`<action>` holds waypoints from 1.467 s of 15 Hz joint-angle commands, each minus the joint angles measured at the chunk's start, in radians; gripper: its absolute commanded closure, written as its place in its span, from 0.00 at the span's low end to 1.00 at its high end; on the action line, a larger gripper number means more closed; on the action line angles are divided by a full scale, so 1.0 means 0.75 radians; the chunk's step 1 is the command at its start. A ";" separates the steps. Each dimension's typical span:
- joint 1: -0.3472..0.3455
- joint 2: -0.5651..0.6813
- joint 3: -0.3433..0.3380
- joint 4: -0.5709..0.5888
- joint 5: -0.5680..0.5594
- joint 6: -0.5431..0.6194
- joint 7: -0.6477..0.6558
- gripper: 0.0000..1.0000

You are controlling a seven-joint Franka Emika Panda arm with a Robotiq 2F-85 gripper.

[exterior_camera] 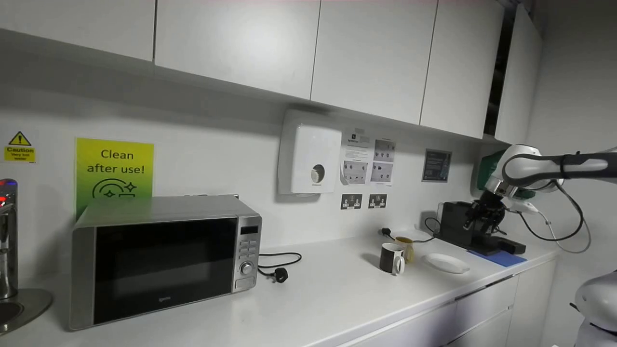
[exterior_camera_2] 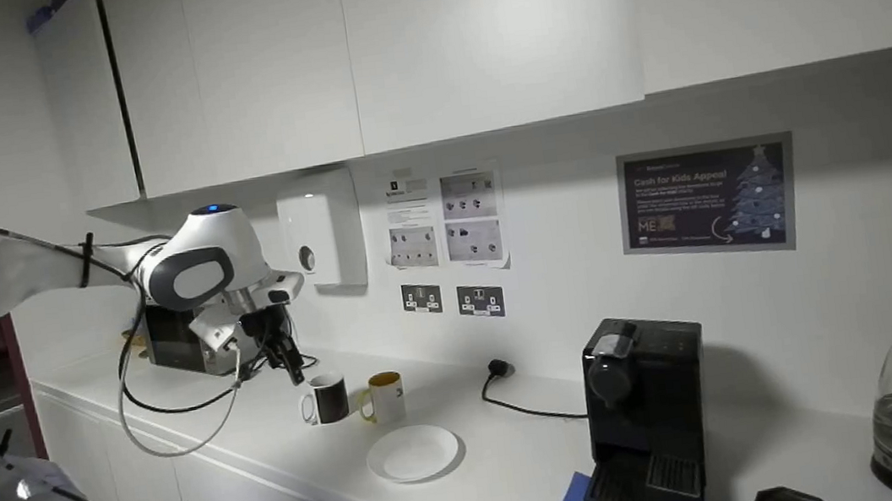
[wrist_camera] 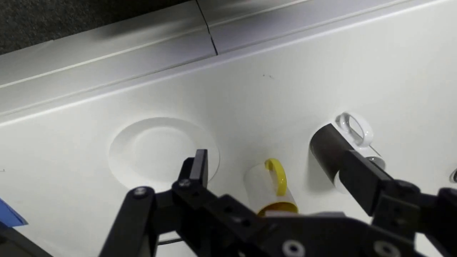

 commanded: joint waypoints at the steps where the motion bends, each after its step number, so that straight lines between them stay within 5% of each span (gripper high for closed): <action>1: 0.019 0.168 0.012 0.054 0.006 0.148 -0.041 0.00; 12: 0.037 0.559 0.051 0.233 -0.083 0.302 -0.167 0.00; 22: 0.057 0.848 0.094 0.418 -0.077 0.450 -0.112 0.00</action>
